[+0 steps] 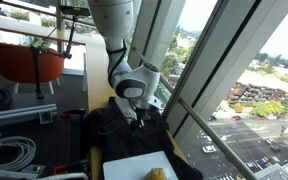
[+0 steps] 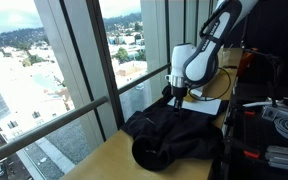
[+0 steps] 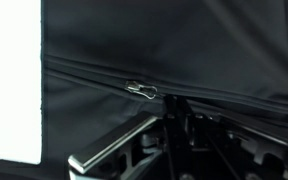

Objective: Close the zipper on the jumper

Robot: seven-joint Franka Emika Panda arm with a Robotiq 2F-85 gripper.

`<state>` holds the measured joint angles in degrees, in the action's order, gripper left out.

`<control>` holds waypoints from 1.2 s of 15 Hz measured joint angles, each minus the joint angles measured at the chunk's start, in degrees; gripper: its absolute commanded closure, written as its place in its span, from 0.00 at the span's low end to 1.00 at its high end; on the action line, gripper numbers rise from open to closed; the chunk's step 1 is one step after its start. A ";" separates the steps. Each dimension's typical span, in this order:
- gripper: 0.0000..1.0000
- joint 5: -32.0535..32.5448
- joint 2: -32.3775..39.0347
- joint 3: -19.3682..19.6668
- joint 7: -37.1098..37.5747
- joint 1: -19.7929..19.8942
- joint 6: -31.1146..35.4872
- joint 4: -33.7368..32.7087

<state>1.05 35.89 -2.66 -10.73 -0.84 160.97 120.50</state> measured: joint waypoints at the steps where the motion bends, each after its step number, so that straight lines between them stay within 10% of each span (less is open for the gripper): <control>1: 0.98 0.00 0.69 -0.34 0.00 0.00 -0.16 -0.61; 18: 0.98 -0.01 6.90 -2.92 0.01 -2.59 -3.85 -8.14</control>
<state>1.04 42.79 -5.58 -10.72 -3.43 157.12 112.35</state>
